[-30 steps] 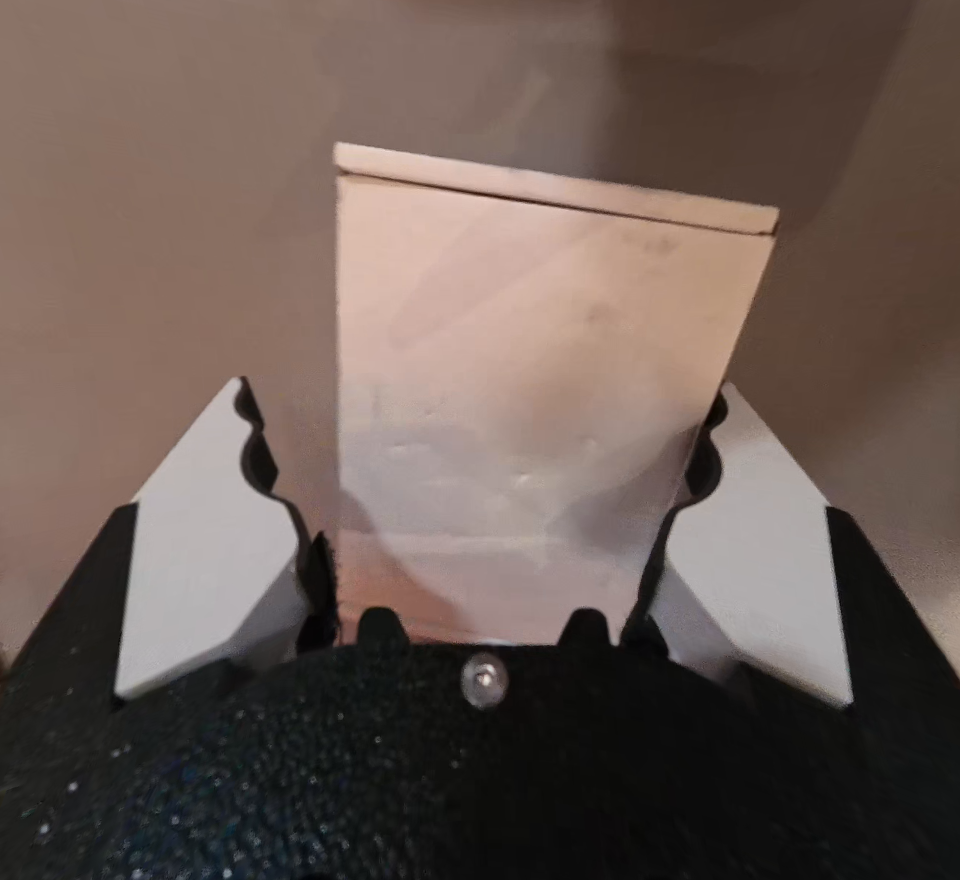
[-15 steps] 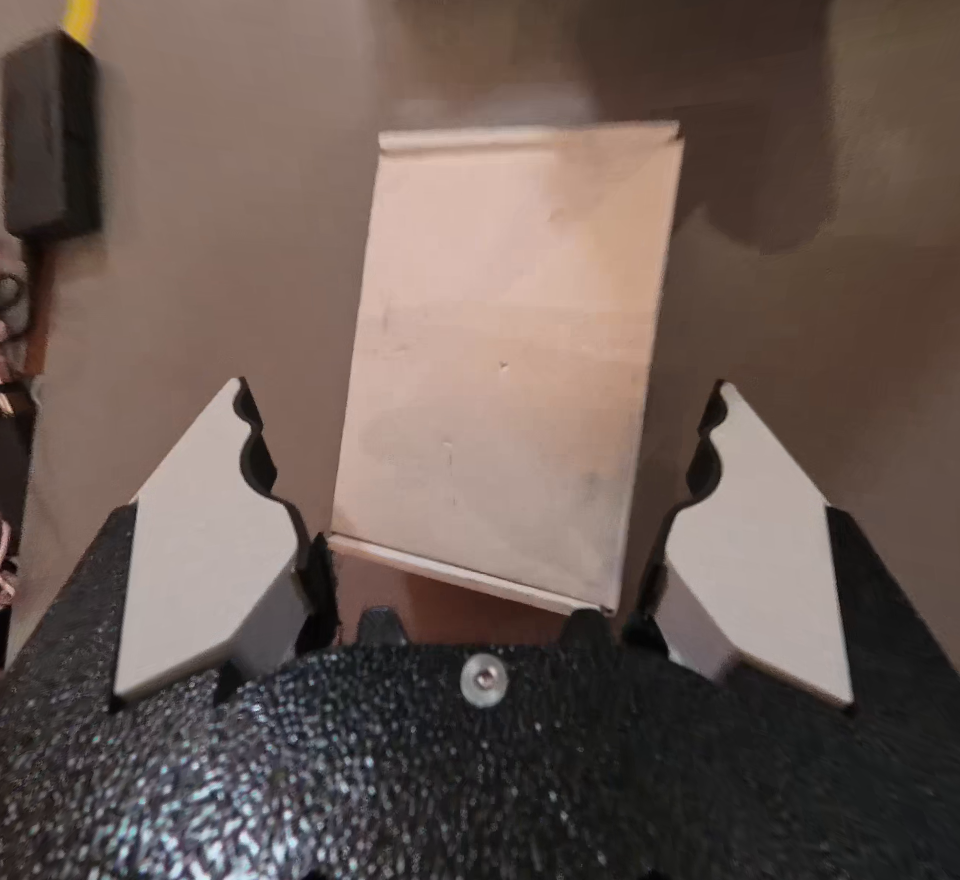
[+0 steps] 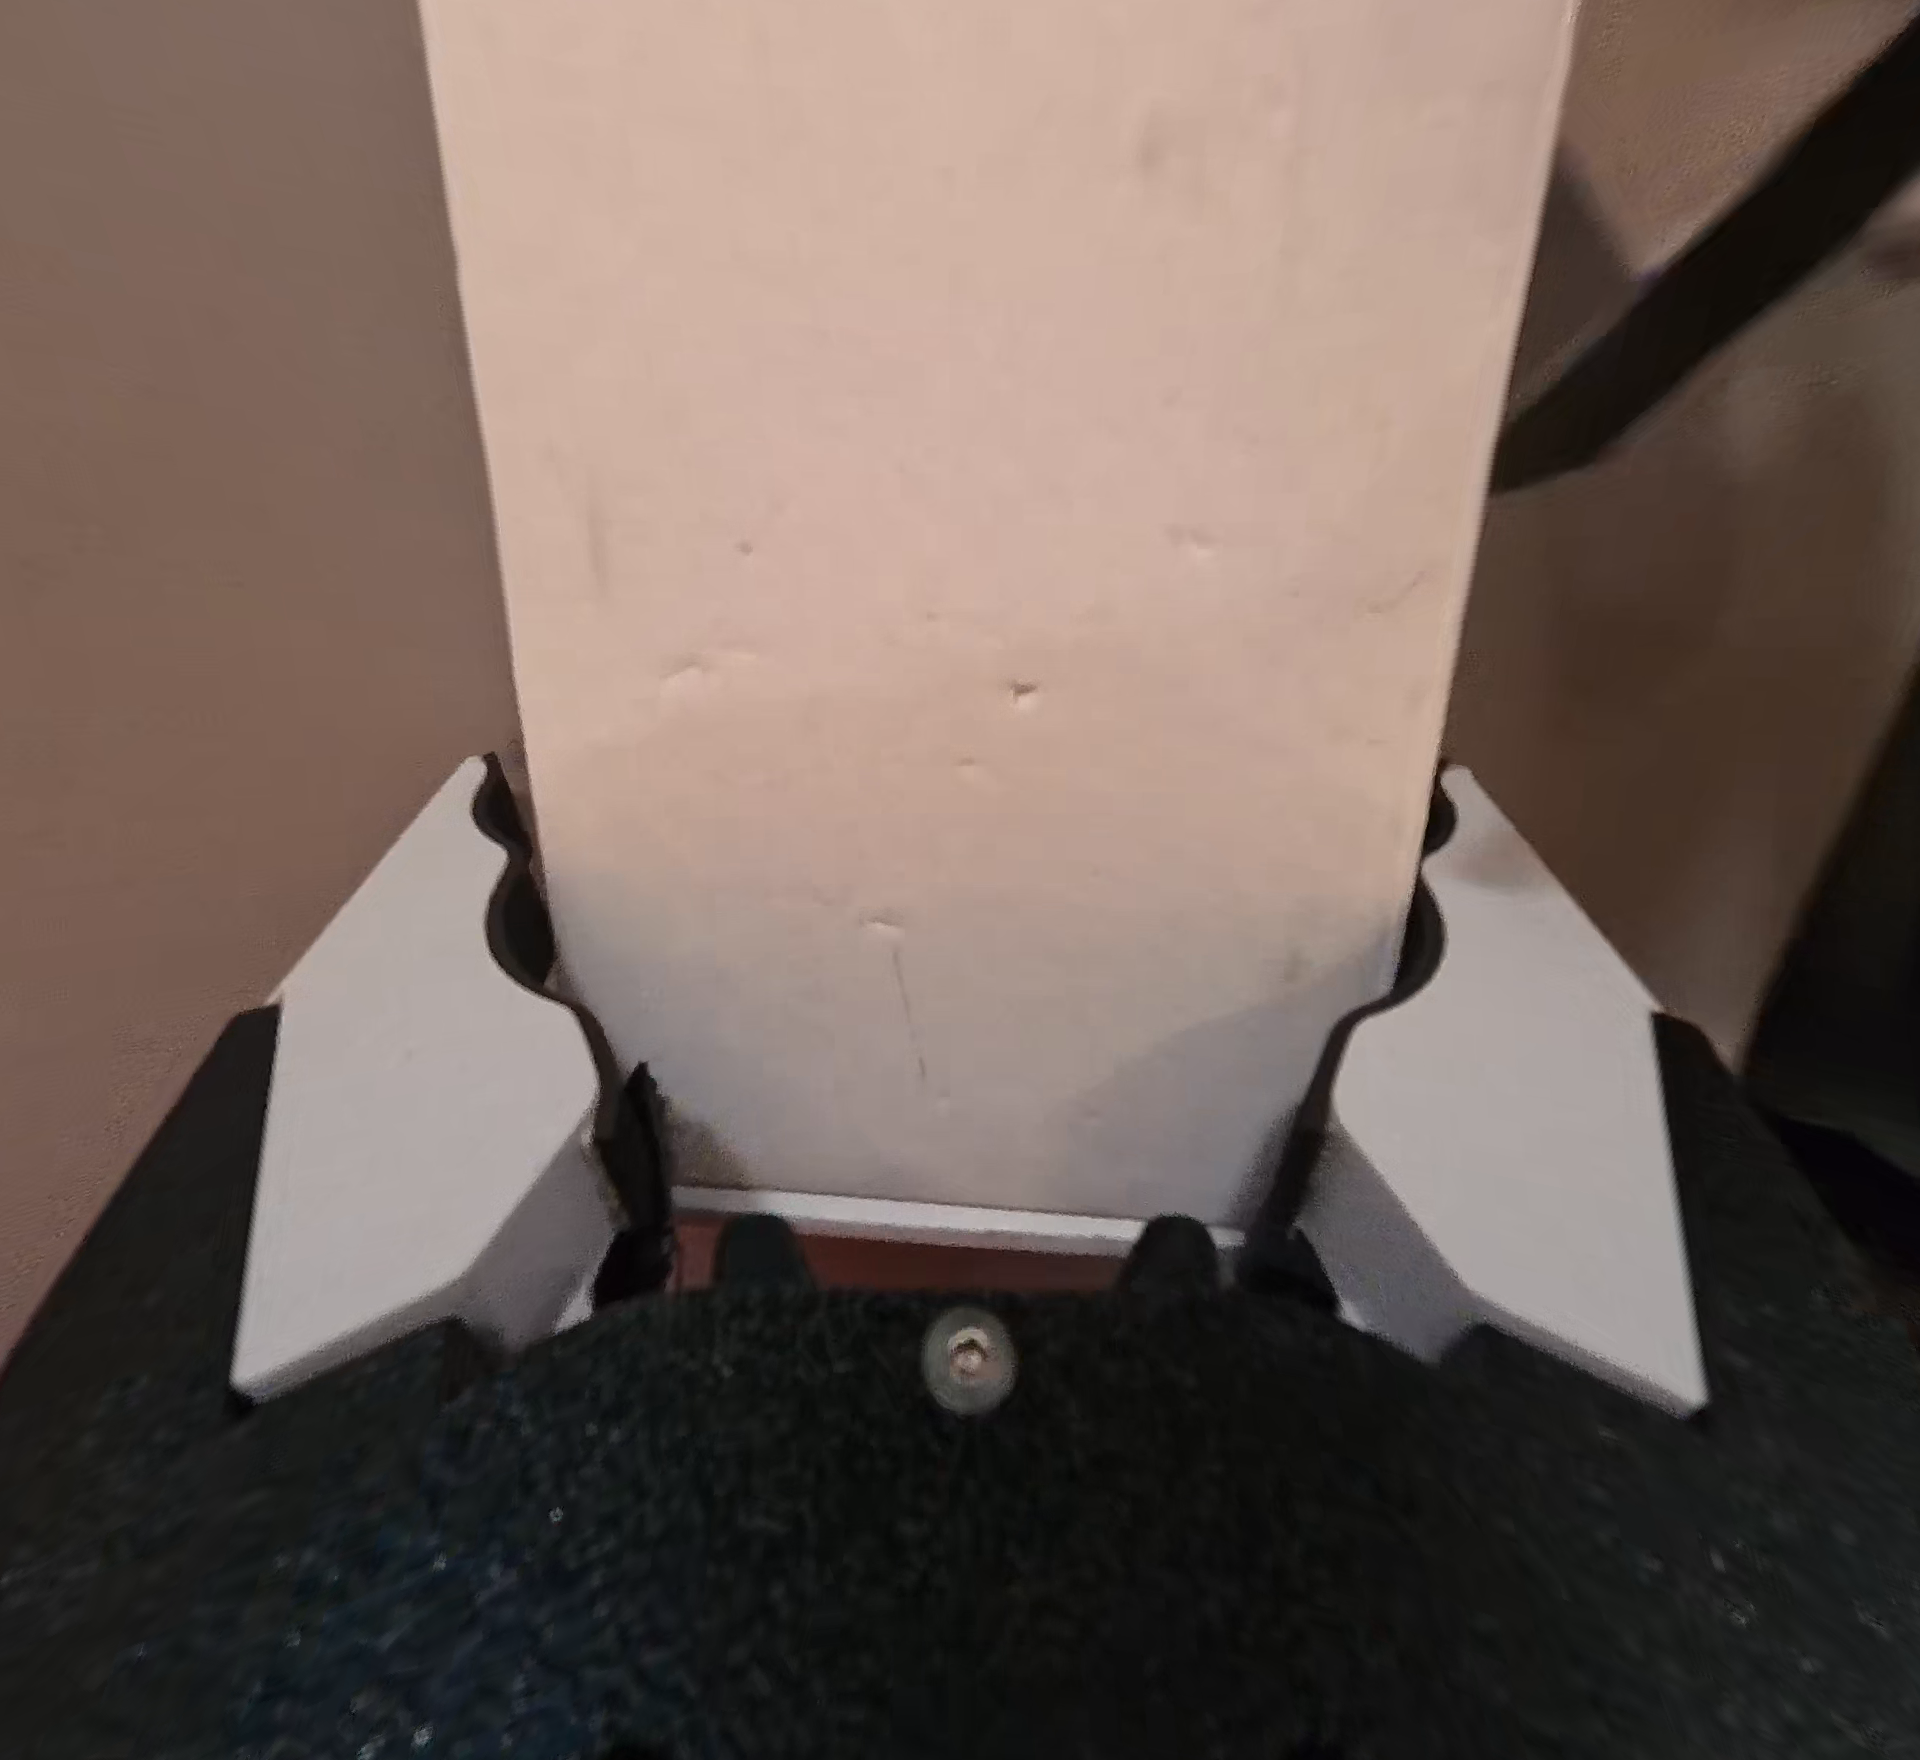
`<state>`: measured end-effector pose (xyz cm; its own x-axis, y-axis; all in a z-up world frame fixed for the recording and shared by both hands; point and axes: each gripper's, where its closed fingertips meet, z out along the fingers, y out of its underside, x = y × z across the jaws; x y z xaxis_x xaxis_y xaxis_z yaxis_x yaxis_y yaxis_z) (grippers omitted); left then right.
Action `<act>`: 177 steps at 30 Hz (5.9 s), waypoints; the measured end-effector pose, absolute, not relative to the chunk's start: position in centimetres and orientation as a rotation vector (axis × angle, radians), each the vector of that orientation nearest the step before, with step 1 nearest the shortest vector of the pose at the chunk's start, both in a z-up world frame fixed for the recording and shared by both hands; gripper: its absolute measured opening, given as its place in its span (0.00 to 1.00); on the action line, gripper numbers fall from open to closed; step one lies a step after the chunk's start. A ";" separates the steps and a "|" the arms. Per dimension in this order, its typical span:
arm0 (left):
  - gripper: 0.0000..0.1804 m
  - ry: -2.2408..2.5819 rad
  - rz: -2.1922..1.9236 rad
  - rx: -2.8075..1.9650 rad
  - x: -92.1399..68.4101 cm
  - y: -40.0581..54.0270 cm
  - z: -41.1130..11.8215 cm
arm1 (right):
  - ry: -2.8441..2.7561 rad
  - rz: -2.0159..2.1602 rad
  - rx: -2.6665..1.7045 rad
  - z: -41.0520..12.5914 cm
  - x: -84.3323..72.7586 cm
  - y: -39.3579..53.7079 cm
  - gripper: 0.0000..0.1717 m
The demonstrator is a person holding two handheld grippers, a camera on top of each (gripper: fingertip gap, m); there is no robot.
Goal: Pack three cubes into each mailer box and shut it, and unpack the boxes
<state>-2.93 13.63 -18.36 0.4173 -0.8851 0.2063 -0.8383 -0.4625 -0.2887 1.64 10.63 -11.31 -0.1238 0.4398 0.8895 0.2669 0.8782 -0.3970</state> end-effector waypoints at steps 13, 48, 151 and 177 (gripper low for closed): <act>0.88 1.212 -0.573 -1.631 3.7 14.8 -5.8 | -1.737 -0.058 -0.831 -12.2 4.2 16.0 0.44; 0.41 0.795 -0.495 -1.602 1.5 12.8 -10.2 | -1.541 0.062 -0.582 -3.9 5.4 10.5 0.26; 0.01 1.058 0.456 -1.483 -1.5 18.3 0.5 | -2.095 -0.019 -1.147 -15.3 6.6 11.5 0.03; 0.61 0.981 0.016 -1.942 -8.1 24.5 -3.4 | -1.940 0.157 -1.109 -11.8 4.8 9.4 0.20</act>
<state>-8.13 24.55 -3.44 0.6807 -0.6254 -0.3814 -0.6376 -0.2495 -0.7288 4.84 9.36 -11.76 -0.2235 0.7496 0.6231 0.6399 0.5950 -0.4863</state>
